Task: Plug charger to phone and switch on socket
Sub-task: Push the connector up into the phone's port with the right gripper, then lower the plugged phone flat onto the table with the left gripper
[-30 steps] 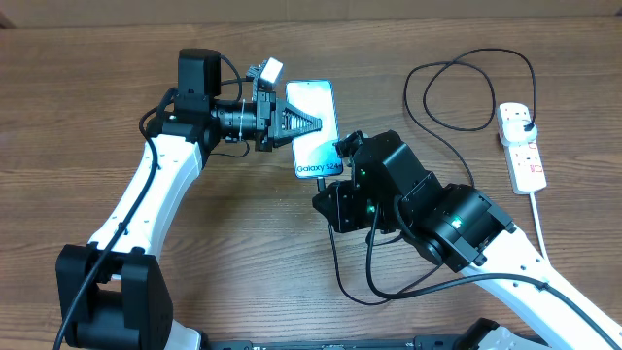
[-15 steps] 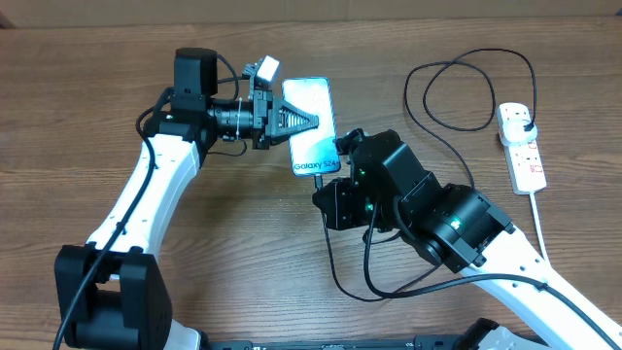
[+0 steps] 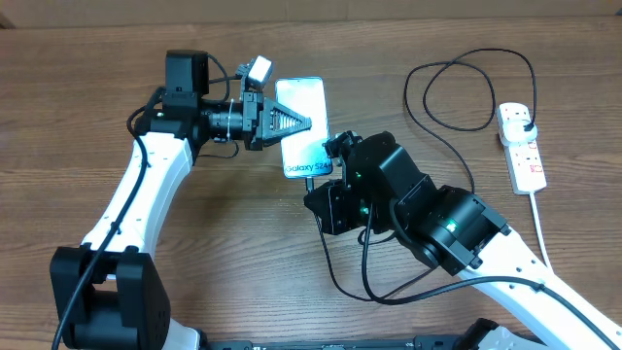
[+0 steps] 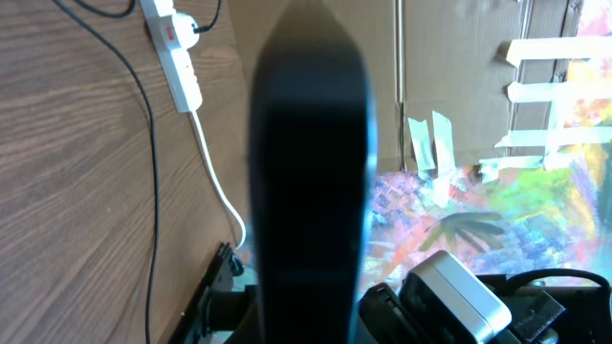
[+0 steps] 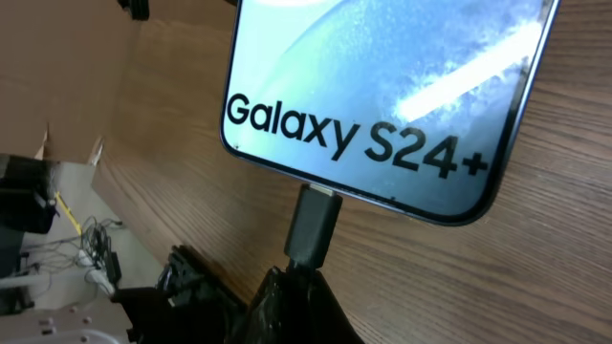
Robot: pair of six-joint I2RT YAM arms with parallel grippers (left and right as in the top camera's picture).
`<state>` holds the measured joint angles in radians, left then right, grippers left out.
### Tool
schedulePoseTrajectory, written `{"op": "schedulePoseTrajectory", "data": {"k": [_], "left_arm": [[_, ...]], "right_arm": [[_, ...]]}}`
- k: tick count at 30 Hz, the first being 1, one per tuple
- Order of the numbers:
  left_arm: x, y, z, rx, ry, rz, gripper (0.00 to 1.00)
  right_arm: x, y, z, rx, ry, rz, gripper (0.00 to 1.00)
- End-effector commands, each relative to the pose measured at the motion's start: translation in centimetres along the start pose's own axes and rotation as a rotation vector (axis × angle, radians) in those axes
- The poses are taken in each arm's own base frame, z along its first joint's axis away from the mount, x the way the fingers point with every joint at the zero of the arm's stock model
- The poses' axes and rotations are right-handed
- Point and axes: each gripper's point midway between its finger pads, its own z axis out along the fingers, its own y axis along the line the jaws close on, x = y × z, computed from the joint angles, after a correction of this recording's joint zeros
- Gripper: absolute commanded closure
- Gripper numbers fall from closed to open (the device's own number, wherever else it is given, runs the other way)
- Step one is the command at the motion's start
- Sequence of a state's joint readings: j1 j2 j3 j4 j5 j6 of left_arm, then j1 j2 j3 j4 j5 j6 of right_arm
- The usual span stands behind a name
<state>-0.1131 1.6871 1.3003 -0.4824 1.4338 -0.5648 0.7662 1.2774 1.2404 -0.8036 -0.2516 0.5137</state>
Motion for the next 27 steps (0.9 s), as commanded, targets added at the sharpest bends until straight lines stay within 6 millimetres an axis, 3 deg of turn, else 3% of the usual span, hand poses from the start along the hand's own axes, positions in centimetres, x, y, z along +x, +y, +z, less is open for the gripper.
{"op": "schedulePoseTrajectory", "data": {"k": [1, 15, 18, 27], "left_arm": [[2.9, -2.3, 1.2, 0.134, 0.119, 0.059, 0.96], [3.1, -2.2, 1.4, 0.135, 0.123, 0.071, 0.96], [3.0, -1.9, 1.5, 0.115, 0.114, 0.072, 0.96], [1.0, 1.8, 1.6, -0.102, 0.004, 0.005, 0.96]], "right_arm": [[-5.2, -0.2, -1.9, 0.058, -0.209, -0.045, 0.96], [-6.4, 0.1, -2.2, 0.048, -0.259, -0.033, 0.96], [-5.4, 0.0, -2.0, 0.045, -0.211, -0.023, 0.95], [-0.7, -1.8, -1.6, 0.097, -0.015, 0.021, 0.69]]}}
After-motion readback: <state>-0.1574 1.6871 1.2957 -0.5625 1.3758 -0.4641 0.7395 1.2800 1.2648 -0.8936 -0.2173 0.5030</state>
